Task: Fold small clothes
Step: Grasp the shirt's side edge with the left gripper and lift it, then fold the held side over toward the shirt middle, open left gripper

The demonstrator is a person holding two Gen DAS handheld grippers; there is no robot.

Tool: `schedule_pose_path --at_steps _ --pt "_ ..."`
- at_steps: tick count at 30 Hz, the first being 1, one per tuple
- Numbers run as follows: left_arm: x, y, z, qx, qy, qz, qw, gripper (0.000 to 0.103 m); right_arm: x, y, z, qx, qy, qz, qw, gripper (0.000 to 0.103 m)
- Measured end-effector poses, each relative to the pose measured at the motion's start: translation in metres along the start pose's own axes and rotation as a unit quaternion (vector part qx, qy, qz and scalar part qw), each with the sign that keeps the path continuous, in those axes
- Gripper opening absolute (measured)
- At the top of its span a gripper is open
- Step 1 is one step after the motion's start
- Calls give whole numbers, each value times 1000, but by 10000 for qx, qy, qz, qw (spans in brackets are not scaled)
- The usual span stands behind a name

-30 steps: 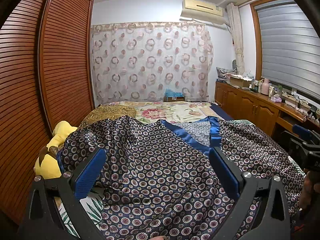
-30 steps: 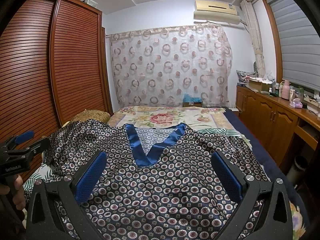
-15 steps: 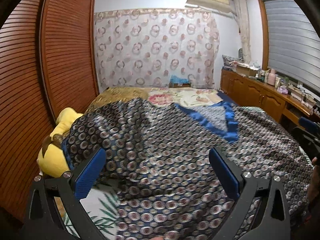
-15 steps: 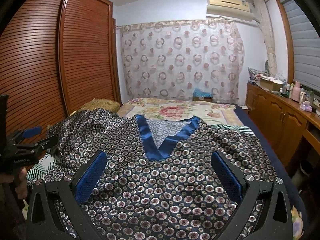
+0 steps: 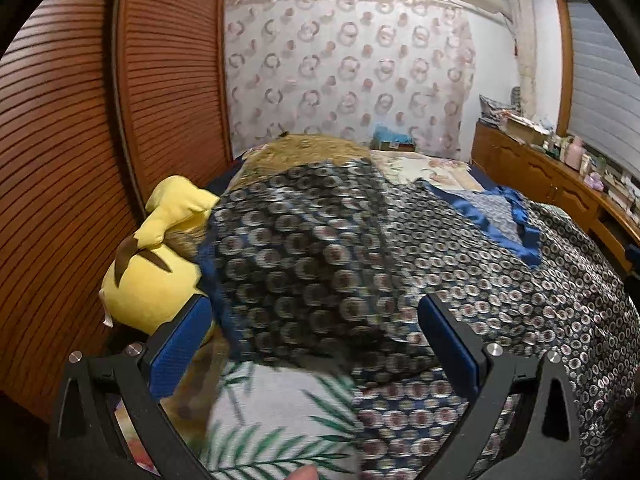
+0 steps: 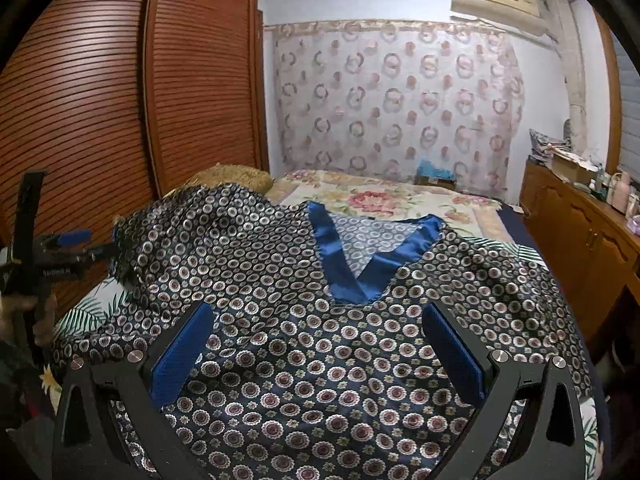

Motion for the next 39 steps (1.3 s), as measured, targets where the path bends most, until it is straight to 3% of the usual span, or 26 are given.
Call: schedule_pose_path --at_steps 6,11,15,17,27,30,32,35,39 --pt "-26 -14 2 -190 62 64 9998 103 -8 -19 4 -198 130 -194 9995 103" --pt "-39 -34 5 -531 136 267 9981 80 -13 -29 3 -312 185 -283 9989 103" --pt "-50 -44 3 -710 316 492 9958 75 -17 -36 2 -397 180 -412 9982 103" --pt "-54 -46 0 -737 369 575 9949 68 -18 -39 1 -418 193 -429 9980 103" --pt "-61 -74 11 -1102 638 887 9879 62 -26 -47 4 -521 217 -552 9969 103" --pt "-59 -70 11 -1020 621 1027 9875 40 -25 -48 6 -529 214 -540 9969 103" --pt "-58 -68 11 -1008 563 1060 9876 20 -23 -47 6 -524 186 -548 9970 103" --pt "-57 -60 6 -889 428 1093 9891 6 -21 -46 7 -525 132 -533 9971 103" --pt "-55 -37 -9 -529 385 1096 9918 4 -17 -43 9 -510 61 -502 9974 103"
Point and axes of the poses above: each gripper's, at about its wrist camera, not at the fingertips, and y roughly against the way its jaws point, x to its right, z to its underside, the point moved 8 cm from there along -y, roughly the way its jaws point, and after that the axes turned 2 degrees about -x, right-handed, at the moved point
